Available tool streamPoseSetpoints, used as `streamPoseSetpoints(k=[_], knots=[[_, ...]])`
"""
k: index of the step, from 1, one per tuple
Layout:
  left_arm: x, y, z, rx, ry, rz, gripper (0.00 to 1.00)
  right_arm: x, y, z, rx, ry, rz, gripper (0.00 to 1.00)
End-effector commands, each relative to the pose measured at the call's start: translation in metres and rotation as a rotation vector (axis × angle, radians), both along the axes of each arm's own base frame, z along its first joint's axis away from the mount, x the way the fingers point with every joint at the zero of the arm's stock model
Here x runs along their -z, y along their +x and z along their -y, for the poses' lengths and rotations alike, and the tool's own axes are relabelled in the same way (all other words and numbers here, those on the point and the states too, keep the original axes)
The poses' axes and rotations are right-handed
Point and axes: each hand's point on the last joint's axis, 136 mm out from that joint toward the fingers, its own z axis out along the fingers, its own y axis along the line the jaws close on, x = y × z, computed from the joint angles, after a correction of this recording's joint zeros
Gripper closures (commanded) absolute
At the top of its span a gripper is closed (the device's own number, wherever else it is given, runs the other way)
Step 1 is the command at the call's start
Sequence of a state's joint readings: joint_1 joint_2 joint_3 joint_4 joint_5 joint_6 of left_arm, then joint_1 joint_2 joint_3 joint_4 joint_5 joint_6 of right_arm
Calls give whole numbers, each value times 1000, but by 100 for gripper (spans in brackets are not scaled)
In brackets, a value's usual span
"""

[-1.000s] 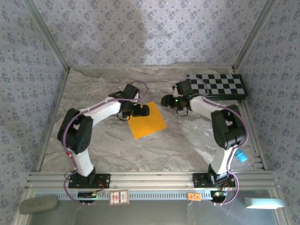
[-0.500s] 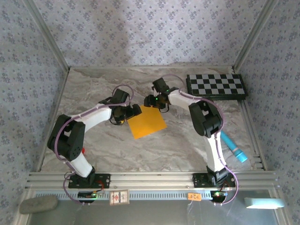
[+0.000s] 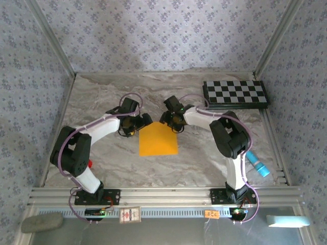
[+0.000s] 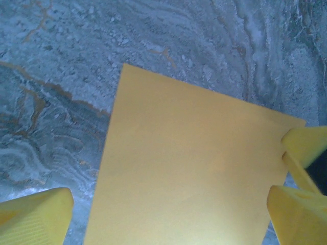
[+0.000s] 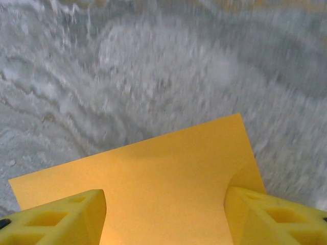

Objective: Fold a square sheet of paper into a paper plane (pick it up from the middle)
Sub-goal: Rotate the square sheet of paper at the center of the table.

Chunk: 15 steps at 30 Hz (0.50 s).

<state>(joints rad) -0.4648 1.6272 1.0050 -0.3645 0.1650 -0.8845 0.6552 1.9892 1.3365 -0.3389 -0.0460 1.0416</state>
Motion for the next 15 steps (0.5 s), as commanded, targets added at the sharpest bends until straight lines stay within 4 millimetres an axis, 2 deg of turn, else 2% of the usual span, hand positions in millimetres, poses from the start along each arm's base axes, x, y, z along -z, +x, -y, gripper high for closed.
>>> streamPoseSetpoints(k=[1,5,8,11,13,15], knots=[[-9,-11,-4,0,6,-8,3,-14,-11,4,121,26,-25,34],[-15,-20,-1,23,40,-7,2,-57,3,10,134,102,89,28],[-18,-30,4,59,113,-15,0,-77,8,27,91,77,159,20],[-16,-38,13,96,191,-31,0,-82,11,53,72,37,205,10],[-15,-42,21,121,234,-48,0,-69,7,76,70,-8,201,2],[-11,-46,29,148,286,-66,0,-68,11,92,45,-14,227,0]])
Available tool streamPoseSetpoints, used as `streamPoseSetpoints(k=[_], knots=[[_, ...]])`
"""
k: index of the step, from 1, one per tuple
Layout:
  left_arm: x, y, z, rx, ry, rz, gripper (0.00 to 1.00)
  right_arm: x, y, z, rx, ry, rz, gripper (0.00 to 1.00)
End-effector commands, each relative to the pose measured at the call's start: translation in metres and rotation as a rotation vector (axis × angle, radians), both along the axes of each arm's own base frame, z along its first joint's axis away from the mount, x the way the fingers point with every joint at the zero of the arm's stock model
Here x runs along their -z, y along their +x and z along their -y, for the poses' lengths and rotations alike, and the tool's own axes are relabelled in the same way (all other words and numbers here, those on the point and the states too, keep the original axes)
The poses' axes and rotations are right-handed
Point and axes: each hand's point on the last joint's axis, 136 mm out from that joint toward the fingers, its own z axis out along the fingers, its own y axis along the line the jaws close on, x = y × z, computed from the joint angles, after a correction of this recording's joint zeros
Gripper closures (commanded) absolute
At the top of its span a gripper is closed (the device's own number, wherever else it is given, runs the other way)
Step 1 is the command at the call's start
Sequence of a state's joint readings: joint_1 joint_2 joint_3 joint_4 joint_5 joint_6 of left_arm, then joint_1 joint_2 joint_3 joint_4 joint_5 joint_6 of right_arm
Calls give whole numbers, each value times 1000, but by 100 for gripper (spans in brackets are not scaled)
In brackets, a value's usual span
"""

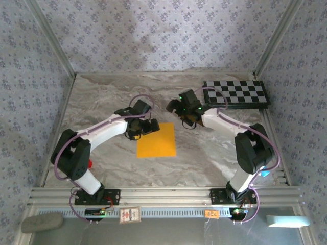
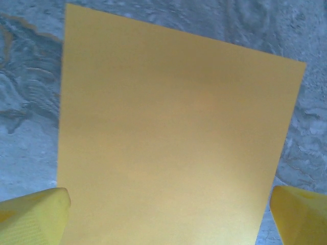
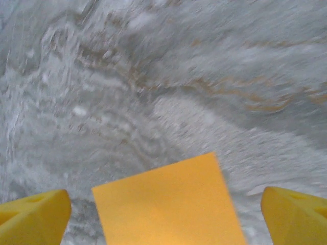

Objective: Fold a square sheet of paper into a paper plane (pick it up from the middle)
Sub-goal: Rotate the square sheet of paper at the center of the table, then first fold the square sheet of paper in half at the center of the table.

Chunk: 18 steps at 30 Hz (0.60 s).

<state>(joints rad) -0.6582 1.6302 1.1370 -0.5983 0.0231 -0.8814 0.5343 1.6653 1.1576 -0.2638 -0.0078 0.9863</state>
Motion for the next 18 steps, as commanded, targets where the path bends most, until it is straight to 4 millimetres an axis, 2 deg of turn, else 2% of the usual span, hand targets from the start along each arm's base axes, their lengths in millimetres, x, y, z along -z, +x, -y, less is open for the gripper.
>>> streamPoseSetpoints(k=[1,5,8,12,18], knots=[[8,-8,-2,19,142,-47,0,18,-1,32,-50,-96,18,0],[19,-10,19,76,193,-85,1,23,3,61,-50,-119,28,0],[29,-11,26,105,232,-115,1,24,5,78,-27,-127,37,0],[38,-10,34,138,265,-142,2,24,7,88,-11,-121,39,0],[51,-9,38,159,297,-160,2,27,5,89,0,-80,27,0]])
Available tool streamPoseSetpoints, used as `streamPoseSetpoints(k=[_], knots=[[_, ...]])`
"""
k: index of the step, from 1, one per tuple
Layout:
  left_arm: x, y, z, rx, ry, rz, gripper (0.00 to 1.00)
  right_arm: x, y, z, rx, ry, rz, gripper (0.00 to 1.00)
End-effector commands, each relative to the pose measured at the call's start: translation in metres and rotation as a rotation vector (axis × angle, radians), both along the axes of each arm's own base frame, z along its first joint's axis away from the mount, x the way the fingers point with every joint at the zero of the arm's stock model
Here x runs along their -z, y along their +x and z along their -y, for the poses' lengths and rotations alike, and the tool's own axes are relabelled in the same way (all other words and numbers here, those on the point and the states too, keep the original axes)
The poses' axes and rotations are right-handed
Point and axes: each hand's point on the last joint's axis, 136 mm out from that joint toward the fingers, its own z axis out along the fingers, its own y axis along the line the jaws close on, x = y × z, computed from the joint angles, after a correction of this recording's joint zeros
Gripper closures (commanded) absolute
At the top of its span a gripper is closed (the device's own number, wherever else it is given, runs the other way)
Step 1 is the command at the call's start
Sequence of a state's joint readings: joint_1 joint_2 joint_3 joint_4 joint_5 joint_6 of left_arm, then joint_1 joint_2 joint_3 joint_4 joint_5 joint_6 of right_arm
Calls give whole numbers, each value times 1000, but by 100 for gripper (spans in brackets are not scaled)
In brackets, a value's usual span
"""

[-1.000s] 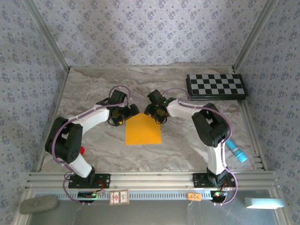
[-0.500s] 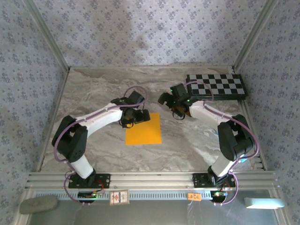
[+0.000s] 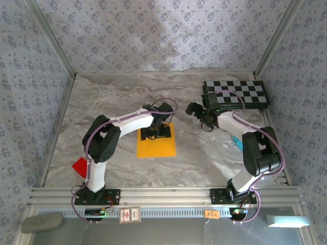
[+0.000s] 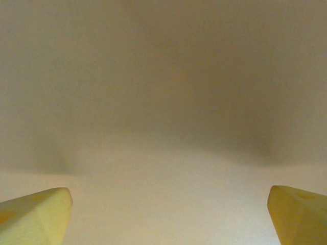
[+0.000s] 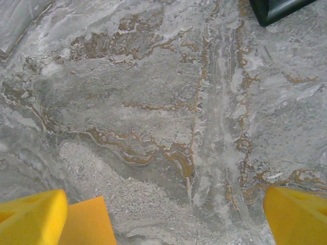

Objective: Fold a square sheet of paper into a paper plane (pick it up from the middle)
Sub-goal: First fold the square sheet of paper in half at the center of the table.

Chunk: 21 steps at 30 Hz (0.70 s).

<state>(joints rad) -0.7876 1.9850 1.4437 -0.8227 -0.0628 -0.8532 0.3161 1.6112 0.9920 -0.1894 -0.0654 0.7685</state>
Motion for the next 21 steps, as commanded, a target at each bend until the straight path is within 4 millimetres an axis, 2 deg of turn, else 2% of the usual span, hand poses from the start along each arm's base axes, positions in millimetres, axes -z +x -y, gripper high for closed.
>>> streamPoseSetpoints(k=[1,10,21], knots=[[2,-3,-3,28,51,-18,3,-5,-3,0,-14,23,14,0],[18,-1,-8,19,91,-21,5,-6,-2,-5,-19,57,6,1],[36,-9,-11,21,96,-52,8,-2,-3,-5,-11,57,-12,2]])
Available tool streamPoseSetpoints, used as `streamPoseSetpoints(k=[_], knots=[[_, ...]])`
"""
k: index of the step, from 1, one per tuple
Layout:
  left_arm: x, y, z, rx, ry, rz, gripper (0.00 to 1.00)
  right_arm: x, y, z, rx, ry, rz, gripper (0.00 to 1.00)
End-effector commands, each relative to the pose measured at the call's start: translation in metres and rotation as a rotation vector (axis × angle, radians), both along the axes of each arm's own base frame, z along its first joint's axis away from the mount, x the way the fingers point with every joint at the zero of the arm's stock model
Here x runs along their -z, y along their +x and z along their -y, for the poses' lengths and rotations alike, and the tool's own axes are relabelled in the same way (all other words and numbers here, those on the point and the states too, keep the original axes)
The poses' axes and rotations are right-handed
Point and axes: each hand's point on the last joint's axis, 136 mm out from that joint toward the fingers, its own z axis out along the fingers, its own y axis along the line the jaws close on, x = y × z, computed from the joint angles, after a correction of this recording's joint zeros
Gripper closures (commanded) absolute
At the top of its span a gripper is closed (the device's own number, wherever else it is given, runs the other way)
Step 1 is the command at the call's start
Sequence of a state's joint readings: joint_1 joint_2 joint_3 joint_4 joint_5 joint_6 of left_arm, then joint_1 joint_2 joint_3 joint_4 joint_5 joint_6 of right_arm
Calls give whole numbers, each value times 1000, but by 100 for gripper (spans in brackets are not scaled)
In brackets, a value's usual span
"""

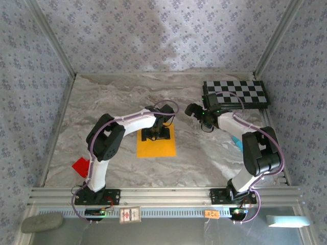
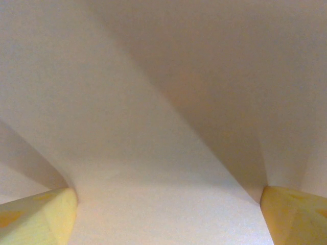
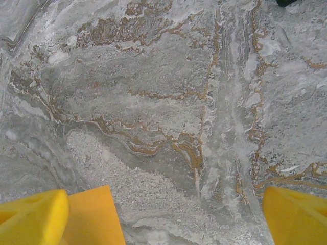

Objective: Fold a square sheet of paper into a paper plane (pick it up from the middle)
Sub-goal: First fold the square sheet of paper in half at the center of the table.

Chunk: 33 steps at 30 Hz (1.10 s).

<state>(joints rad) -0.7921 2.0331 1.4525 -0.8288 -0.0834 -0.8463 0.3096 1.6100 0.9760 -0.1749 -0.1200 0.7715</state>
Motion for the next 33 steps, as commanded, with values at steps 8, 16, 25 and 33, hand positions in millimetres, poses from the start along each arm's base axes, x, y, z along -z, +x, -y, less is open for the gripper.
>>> streamPoseSetpoints(k=[8,16,25,33], knots=[[22,-10,-11,2,38,-19,11,-5,4,-2,10,20,-11,3],[17,-9,-13,2,38,-1,14,-6,4,-4,14,28,-14,4],[-21,5,-4,-12,-75,97,38,-9,5,-6,7,40,5,4],[-61,22,19,-20,-442,150,64,-25,9,-11,-21,93,86,3]])
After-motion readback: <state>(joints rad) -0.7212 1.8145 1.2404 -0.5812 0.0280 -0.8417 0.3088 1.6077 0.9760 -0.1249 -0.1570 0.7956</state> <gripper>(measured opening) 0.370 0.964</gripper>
